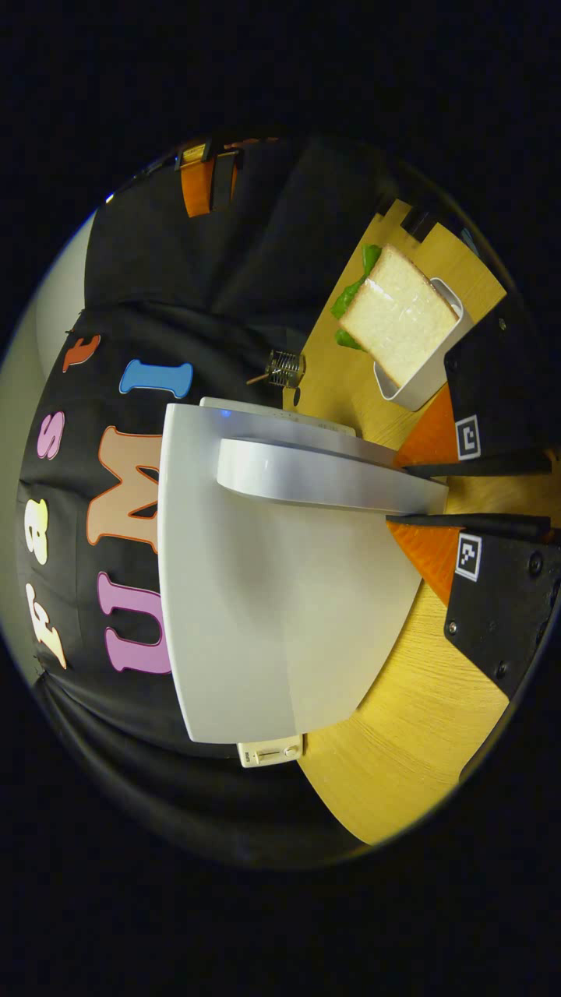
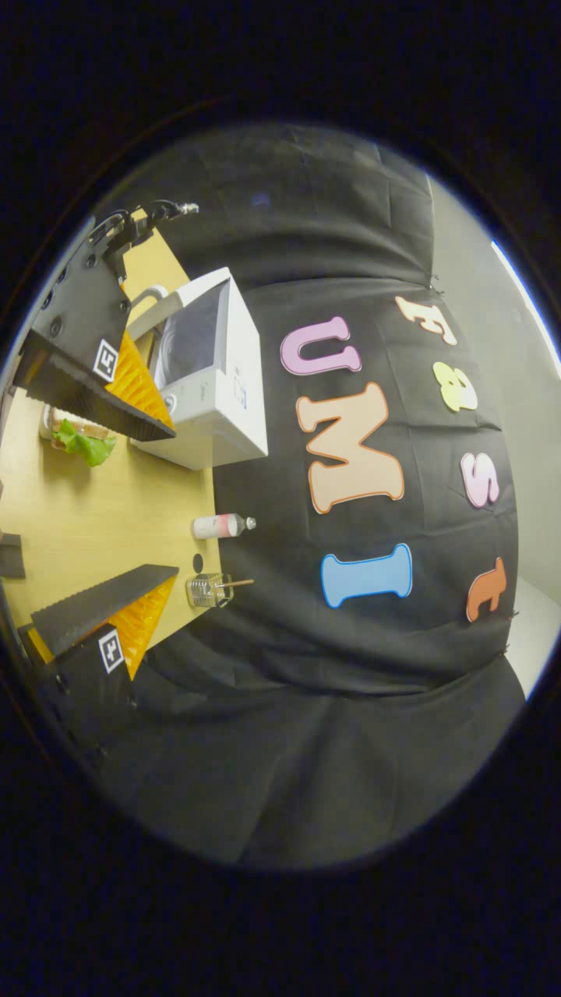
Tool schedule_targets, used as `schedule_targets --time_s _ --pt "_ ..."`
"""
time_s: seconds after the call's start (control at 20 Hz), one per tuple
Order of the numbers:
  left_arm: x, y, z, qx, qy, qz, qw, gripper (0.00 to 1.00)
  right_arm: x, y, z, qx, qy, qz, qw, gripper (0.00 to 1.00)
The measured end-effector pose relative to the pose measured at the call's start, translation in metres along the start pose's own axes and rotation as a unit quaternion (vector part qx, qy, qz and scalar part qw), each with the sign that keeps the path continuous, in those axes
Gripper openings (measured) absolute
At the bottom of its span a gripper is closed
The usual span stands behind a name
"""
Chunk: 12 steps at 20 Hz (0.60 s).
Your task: Open the microwave oven with the left hand, put the food in, and close the microwave oven.
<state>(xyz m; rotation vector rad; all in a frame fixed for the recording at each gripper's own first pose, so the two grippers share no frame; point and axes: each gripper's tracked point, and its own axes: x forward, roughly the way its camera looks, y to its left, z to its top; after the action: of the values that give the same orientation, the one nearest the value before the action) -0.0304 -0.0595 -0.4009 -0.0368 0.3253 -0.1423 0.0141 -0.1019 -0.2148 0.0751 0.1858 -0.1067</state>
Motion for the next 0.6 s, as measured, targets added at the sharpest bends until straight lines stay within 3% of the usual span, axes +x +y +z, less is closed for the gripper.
schedule_targets --time_s 0.2,0.25,0.45,0.5,0.55,0.6 --pt "-0.021 0.016 -0.007 -0.02 0.007 0.017 1.0 0.29 -0.002 0.009 0.001 -0.005 -0.002 0.005 1.0 0.98" --pt "-0.029 0.02 -0.008 -0.032 0.01 0.021 0.999 0.33 -0.003 0.012 0.0 -0.005 -0.002 0.01 1.0 0.92" --pt "-0.055 0.049 -0.016 -0.029 0.012 0.055 0.998 0.6 -0.006 0.021 0.003 -0.013 -0.008 0.015 1.0 0.92" --pt "-0.06 0.056 -0.018 -0.022 0.013 0.064 0.998 0.72 -0.006 0.023 0.004 -0.013 -0.009 0.017 1.0 0.92" --pt "-0.066 0.064 -0.018 -0.019 0.009 0.076 0.997 0.74 -0.006 0.026 0.003 -0.013 -0.009 0.02 1.0 0.92" --pt "-0.072 0.072 -0.02 -0.018 0.01 0.088 0.996 0.83 -0.006 0.029 0.002 -0.012 -0.008 0.022 1.0 0.92"
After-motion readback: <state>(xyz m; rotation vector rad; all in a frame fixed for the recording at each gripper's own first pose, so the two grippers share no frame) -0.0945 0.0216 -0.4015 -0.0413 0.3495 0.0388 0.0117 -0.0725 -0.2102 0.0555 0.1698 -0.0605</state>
